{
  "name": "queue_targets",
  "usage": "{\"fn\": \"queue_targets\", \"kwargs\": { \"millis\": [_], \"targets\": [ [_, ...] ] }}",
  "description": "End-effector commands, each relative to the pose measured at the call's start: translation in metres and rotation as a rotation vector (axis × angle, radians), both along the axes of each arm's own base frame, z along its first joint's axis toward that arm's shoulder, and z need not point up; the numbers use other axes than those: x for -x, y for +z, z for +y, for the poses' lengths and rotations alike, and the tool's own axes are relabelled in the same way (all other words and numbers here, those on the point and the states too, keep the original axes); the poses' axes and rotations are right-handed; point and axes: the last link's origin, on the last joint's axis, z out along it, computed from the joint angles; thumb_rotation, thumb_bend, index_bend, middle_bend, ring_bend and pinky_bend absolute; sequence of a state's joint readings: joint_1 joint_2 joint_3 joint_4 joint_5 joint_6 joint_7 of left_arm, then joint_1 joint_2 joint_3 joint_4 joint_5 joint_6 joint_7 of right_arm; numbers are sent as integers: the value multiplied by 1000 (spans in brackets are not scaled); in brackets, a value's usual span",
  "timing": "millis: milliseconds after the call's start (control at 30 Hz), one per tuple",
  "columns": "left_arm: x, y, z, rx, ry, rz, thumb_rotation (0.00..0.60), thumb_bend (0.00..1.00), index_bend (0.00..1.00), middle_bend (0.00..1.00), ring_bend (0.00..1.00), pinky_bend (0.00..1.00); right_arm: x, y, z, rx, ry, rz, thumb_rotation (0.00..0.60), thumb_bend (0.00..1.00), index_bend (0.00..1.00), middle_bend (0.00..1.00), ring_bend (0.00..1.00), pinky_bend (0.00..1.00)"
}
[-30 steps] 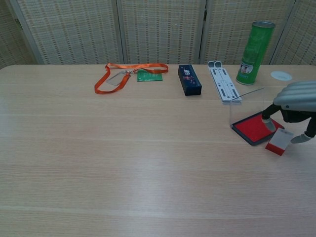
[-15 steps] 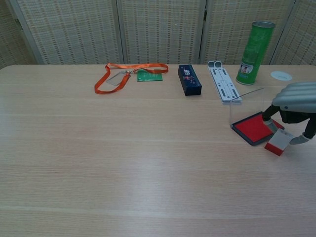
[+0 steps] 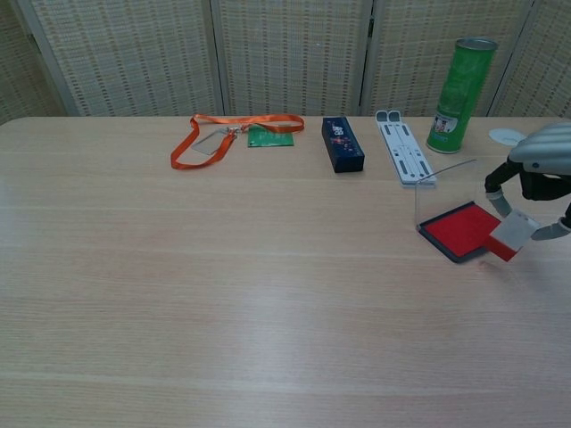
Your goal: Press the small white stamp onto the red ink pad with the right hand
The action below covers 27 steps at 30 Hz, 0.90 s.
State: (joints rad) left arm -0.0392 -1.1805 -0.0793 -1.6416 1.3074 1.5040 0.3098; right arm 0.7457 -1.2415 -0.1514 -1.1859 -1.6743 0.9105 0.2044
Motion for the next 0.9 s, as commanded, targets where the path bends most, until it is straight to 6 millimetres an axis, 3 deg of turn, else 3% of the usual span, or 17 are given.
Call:
{"fn": "queue_targets", "kwargs": {
  "millis": [33, 500, 900],
  "targets": [
    [-1, 2, -1, -3, -9, -6, 600, 230, 0, 59, 72, 257, -3, 7, -4, 20, -61, 3, 600, 237, 778, 1000, 843, 448],
    [-4, 8, -2, -3, -36, -40, 600, 230, 0, 59, 75, 259, -16, -7, -33, 55, -166, 27, 600, 258, 796, 1000, 865, 511],
    [-6, 13, -5, -13, -55, -60, 600, 230, 0, 59, 75, 259, -21, -22, -44, 60, -182, 33, 600, 272, 805, 1000, 865, 511]
  ]
}}
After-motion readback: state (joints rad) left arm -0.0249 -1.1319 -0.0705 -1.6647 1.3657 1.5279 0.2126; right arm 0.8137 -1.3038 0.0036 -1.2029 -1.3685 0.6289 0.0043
